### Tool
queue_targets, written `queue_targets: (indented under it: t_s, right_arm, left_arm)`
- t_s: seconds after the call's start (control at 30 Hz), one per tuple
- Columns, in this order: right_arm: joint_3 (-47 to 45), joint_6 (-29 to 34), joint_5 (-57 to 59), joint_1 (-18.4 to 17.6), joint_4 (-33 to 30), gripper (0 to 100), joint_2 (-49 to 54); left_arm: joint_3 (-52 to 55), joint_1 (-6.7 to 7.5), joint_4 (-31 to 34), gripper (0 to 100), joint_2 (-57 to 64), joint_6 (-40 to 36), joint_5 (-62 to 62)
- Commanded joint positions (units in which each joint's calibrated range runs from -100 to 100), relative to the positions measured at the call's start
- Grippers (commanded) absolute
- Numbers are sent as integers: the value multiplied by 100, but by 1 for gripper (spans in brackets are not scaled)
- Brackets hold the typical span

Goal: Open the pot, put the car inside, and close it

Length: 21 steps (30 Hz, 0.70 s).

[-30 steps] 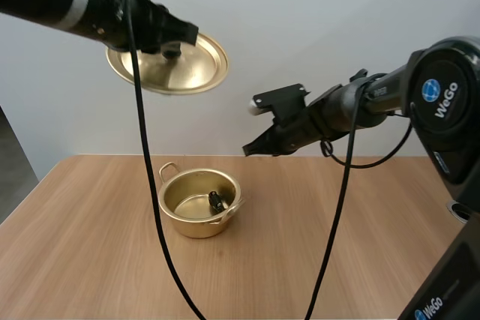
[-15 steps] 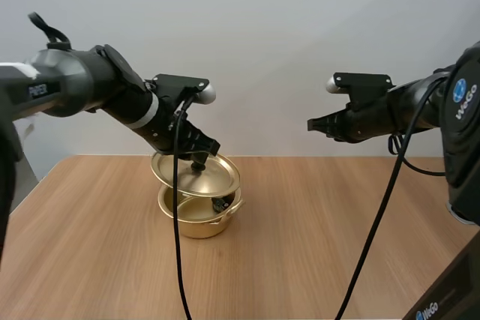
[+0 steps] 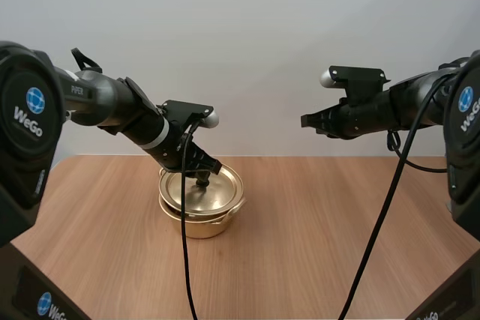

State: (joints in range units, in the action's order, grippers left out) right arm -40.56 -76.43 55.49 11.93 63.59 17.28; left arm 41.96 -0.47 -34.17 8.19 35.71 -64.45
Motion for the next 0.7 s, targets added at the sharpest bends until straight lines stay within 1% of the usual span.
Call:
queue_targets:
  t_s: [0.0, 0.23, 0.4, 0.43, 0.5, 0.53, 0.57, 0.6, 0.63, 0.67]
  right_arm:
    - [-1, 4, -6, 2, -1, 0, -3]
    - [-1, 4, -6, 2, -1, 0, -3]
    - [-1, -79, -6, 2, 1, 0, -3]
    - [-1, -79, -6, 2, 1, 0, -3]
    - [-1, -79, -6, 2, 1, 0, -3]
    - [-1, -79, -6, 2, 1, 0, -3]
    - [-1, -79, -6, 2, 1, 0, -3]
    - [-1, -79, -6, 2, 1, 0, -3]
    - [-1, -79, -6, 2, 1, 0, -3]
    - [-1, -79, -6, 2, 1, 0, -3]
  left_arm:
    - [6, 1, 38, 0, -25, 1, 22]
    - [18, 1, 222, 1, -149, -173, -343]
    - [18, 1, 222, 5, -60, -184, -496]
    - [18, 1, 222, 8, -42, -184, -496]
    - [18, 1, 242, 19, 21, -161, -441]
    - [18, 1, 286, 30, 54, -161, -423]
    - [18, 1, 318, 43, 66, -161, -380]
    - [18, 1, 329, 61, 96, -170, -379]
    - [18, 1, 330, 83, 123, -170, -379]
    - [18, 1, 353, 100, 156, -195, -379]
